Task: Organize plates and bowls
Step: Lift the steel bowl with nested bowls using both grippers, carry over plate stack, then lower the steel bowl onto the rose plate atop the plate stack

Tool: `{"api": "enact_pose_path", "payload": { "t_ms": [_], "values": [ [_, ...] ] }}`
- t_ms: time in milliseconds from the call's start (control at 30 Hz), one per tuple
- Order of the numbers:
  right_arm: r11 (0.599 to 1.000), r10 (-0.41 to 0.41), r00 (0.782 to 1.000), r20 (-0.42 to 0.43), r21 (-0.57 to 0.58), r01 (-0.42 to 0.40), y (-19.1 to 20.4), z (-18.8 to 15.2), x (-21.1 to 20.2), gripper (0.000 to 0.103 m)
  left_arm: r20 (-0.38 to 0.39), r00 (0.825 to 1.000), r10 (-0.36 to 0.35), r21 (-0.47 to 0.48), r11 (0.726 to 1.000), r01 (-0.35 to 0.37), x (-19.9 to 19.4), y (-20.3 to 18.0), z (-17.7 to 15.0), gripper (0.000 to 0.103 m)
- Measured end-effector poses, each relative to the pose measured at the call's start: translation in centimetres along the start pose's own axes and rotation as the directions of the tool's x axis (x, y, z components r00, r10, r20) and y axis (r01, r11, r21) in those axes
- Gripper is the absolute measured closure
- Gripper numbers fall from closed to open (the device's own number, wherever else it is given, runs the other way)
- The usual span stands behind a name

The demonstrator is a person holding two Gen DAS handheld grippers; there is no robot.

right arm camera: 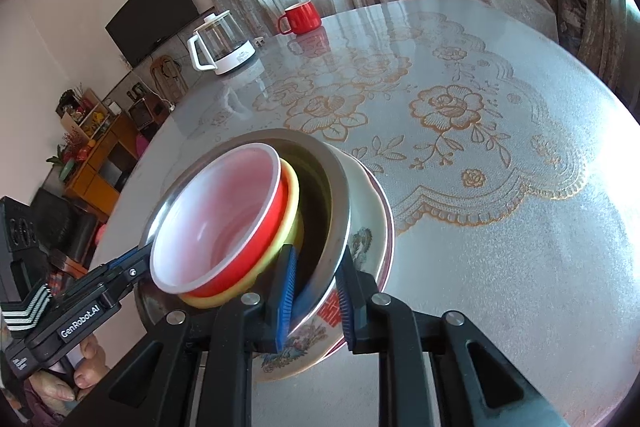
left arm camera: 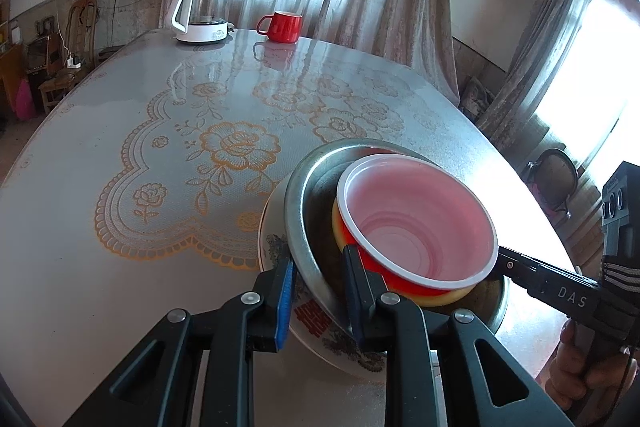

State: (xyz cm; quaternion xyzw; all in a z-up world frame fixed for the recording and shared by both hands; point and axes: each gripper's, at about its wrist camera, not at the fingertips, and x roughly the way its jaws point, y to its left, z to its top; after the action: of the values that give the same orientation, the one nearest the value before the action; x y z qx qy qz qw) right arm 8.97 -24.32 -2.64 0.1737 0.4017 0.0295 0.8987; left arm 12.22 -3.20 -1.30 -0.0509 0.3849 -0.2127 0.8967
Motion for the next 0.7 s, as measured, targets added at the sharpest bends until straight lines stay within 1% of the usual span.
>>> {"api": "enact_pose_path", "payload": {
  "t_ms": [67, 200, 333, 367, 400, 433, 533, 600, 700],
  "values": [
    [1.000, -0.014, 1.000, 0.009, -0.002, 0.014, 0.2, 0.0, 0.1, 0.085, 0.004, 1.000, -0.005, -0.003, 1.000, 0.005, -0.2, 0.1, 0.0, 0.079],
    [1.000, -0.007, 1.000, 0.001, 0.002, 0.007, 0.0, 0.2, 0.2, 0.084, 0.018, 1.000, -0.019, -0.016, 1.000, 0.019, -0.7, 0.6, -0.1, 0.079],
    [0.999, 0.035, 0.999, -0.012, 0.028, -0.035, -0.5, 0.2, 0.3, 0.082, 0.042, 0.999, -0.031, -0.036, 0.999, 0.033, -1.6, 1.3, -0.2, 0.079],
    [0.999, 0.041, 0.999, -0.009, 0.034, -0.041, -0.6, 0.2, 0.2, 0.081, 0.049, 0.998, -0.039, -0.048, 0.998, 0.041, -1.9, 1.6, -0.2, 0.079],
    [0.997, 0.056, 0.998, -0.003, 0.045, -0.056, -0.8, 0.2, 0.0, 0.077, 0.055, 0.998, -0.042, -0.060, 0.997, 0.046, -2.2, 1.9, -0.3, 0.079],
    [0.996, 0.071, 0.997, 0.005, 0.056, -0.071, -1.0, 0.2, -0.2, 0.076, 0.065, 0.997, -0.032, -0.072, 0.997, 0.037, -2.5, 2.3, -0.3, 0.079],
    [0.994, 0.080, 0.996, 0.043, 0.065, -0.083, -1.3, 0.1, -1.3, 0.075, 0.079, 0.997, -0.008, -0.106, 0.994, 0.016, -3.2, 3.4, -0.7, 0.079],
    [0.992, 0.097, 0.993, 0.072, 0.072, -0.102, -1.8, -0.2, -2.3, 0.075, 0.076, 0.997, -0.005, -0.133, 0.991, 0.015, -3.4, 4.3, -1.0, 0.079],
    [0.993, 0.094, 0.991, 0.096, 0.067, -0.101, -2.3, -0.8, -3.6, 0.075, 0.066, 0.997, 0.032, -0.148, 0.989, -0.022, -3.1, 5.1, -1.6, 0.079]
  ]
}}
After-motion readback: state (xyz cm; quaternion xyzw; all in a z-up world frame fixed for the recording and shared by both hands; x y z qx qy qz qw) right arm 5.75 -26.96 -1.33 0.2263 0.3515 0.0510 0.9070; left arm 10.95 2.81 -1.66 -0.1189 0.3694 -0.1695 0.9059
